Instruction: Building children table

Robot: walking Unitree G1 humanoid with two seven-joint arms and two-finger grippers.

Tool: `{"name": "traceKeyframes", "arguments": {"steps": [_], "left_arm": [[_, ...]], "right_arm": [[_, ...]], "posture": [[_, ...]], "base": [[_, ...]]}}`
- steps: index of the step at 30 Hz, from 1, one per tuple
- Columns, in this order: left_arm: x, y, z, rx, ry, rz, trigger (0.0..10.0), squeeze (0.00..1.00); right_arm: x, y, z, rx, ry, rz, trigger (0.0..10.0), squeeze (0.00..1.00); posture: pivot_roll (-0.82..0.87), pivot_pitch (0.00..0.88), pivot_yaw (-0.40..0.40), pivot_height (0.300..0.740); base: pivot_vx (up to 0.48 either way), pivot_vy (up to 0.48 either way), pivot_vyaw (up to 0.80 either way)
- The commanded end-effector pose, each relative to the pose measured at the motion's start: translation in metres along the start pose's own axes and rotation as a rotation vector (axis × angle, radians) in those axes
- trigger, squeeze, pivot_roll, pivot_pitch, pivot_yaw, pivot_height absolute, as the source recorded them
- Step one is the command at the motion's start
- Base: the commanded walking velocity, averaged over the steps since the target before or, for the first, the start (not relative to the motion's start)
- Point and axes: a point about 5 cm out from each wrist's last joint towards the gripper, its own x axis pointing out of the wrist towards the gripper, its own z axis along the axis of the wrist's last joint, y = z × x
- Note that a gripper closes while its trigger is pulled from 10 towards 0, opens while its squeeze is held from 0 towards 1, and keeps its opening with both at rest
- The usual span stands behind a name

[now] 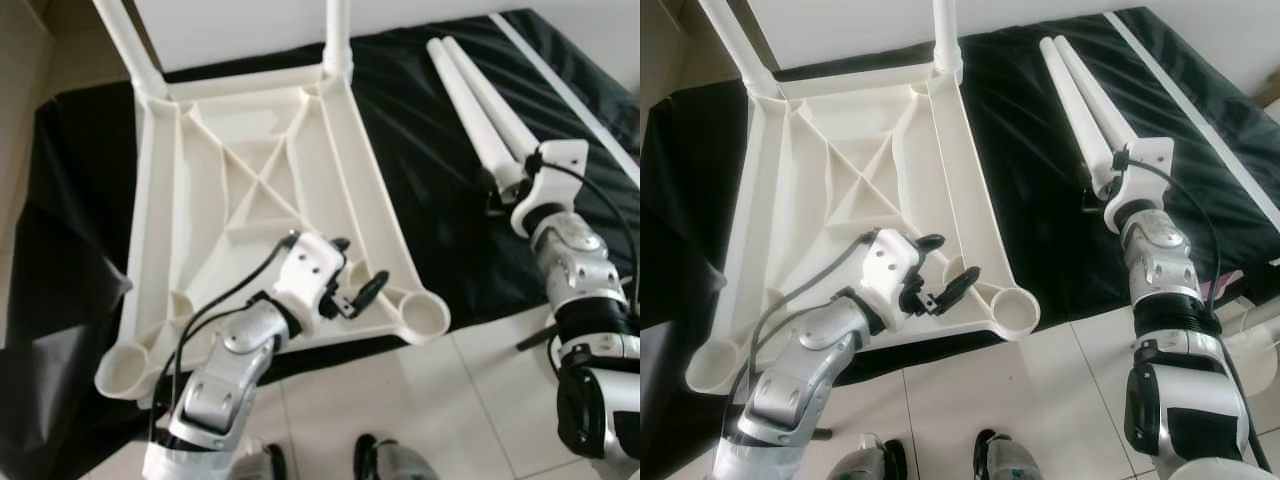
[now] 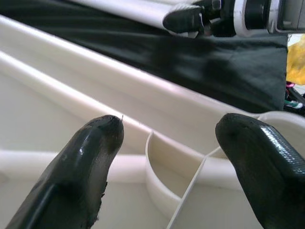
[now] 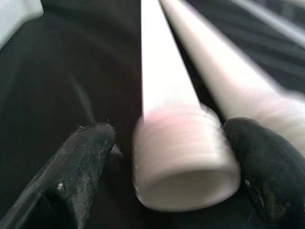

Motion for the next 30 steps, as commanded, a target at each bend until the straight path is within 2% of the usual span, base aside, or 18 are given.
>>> {"name": "traceKeyframes", "arguments": {"steps": [1,9,20,21,23,24,25,27,28,29,30], "left_arm": [[-0.002,-0.001,-0.001,-0.011,0.008,0.024,10.0,0.00],[-0.004,-0.001,0.000,-0.028,0.010,0.040,10.0,0.00],[-0.003,-0.002,0.000,-0.033,0.011,0.040,10.0,0.00],[-0.001,-0.001,0.001,-0.028,0.010,0.040,10.0,0.00],[-0.001,-0.001,0.001,-0.028,0.010,0.040,10.0,0.00],[0.000,-0.001,0.001,-0.027,0.009,0.041,10.0,0.00],[0.001,-0.001,0.001,-0.026,0.008,0.041,10.0,0.00],[0.002,-0.001,0.002,-0.027,0.006,0.041,10.0,0.00],[0.003,0.000,0.002,-0.024,0.004,0.042,10.0,0.00],[0.004,0.000,0.002,-0.022,0.003,0.044,10.0,0.00],[0.004,0.000,0.002,-0.022,0.003,0.044,10.0,0.00]], "right_arm": [[0.000,0.003,-0.008,-0.003,0.033,0.015,10.0,0.00],[0.003,-0.003,-0.009,0.020,0.059,0.009,10.0,0.00],[0.004,-0.001,-0.010,-0.001,0.054,0.037,10.0,0.00],[0.003,0.004,-0.014,0.014,0.052,0.048,1.4,0.00],[0.003,0.004,-0.014,0.014,0.052,0.048,1.4,0.00],[0.000,0.009,-0.017,0.018,0.046,0.057,0.0,0.00],[-0.004,0.013,-0.021,0.026,0.042,0.062,1.7,0.00],[-0.009,0.017,-0.025,0.033,0.035,0.060,1.7,0.00],[-0.017,0.022,-0.031,0.037,0.024,0.055,9.4,0.00],[-0.024,0.026,-0.035,0.044,0.015,0.045,10.0,0.00],[-0.024,0.026,-0.035,0.044,0.015,0.045,10.0,0.00]], "posture": [[0.05,0.263,0.023,0.740],[0.05,0.266,0.022,0.740],[0.05,0.257,0.030,0.740],[0.04,0.250,0.027,0.740],[0.04,0.250,0.027,0.740],[0.04,0.245,0.027,0.740],[0.04,0.245,0.024,0.740],[0.03,0.242,0.025,0.740],[0.03,0.239,0.026,0.740],[0.03,0.238,0.026,0.740],[0.03,0.238,0.026,0.740]], "base": [[0.000,0.000,0.00],[0.000,0.000,0.00],[0.000,0.000,0.00],[0.000,0.000,0.00],[0.000,0.000,0.00],[0.000,0.000,0.00],[0.000,0.000,0.00],[0.000,0.000,0.00],[0.000,0.000,0.00],[0.000,0.000,0.00],[0.000,0.000,0.00]]}}
